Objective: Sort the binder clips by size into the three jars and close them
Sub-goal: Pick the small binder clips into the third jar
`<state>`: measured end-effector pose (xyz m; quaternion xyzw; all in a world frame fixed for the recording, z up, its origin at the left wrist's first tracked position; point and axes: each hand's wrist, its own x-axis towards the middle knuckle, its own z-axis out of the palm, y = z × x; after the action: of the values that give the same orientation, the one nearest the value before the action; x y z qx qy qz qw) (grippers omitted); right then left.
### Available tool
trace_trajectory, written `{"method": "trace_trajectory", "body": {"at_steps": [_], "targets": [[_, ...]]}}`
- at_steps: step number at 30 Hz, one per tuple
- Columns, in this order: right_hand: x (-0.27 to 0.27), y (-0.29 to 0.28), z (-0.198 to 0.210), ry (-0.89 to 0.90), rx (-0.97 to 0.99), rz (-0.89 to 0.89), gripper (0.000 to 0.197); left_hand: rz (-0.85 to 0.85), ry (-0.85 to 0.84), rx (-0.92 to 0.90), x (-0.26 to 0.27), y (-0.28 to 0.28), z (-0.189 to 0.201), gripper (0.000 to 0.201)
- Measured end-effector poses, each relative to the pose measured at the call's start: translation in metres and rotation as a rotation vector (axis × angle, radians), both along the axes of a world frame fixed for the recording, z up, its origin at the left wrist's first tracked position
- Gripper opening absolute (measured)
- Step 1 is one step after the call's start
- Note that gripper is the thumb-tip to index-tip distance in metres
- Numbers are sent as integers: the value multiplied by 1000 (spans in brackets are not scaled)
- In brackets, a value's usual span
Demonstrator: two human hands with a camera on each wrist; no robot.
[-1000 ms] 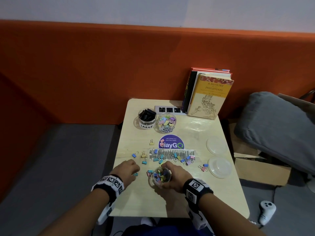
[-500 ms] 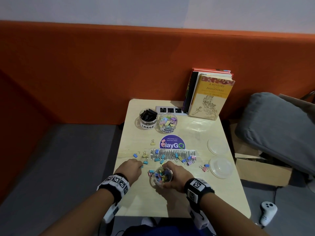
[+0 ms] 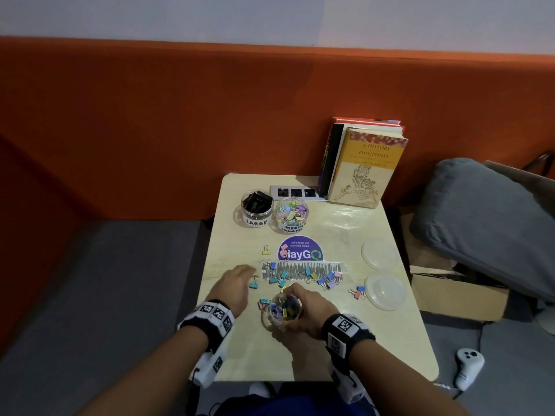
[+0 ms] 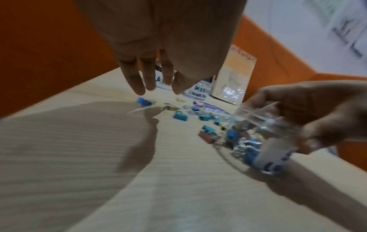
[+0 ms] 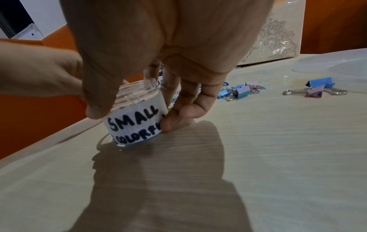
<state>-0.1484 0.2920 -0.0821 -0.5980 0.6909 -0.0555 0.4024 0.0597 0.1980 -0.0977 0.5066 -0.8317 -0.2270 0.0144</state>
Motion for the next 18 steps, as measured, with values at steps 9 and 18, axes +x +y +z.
{"method": "trace_trajectory", "body": {"at_steps": [9,18], "targets": [[-1,-1,-2,-7,3,10,70,-51,-238,7,30,-20,-27,55],[-2,-2,-4,-9,3,10,68,-39,-422,-21,22,-11,-13,18]]}}
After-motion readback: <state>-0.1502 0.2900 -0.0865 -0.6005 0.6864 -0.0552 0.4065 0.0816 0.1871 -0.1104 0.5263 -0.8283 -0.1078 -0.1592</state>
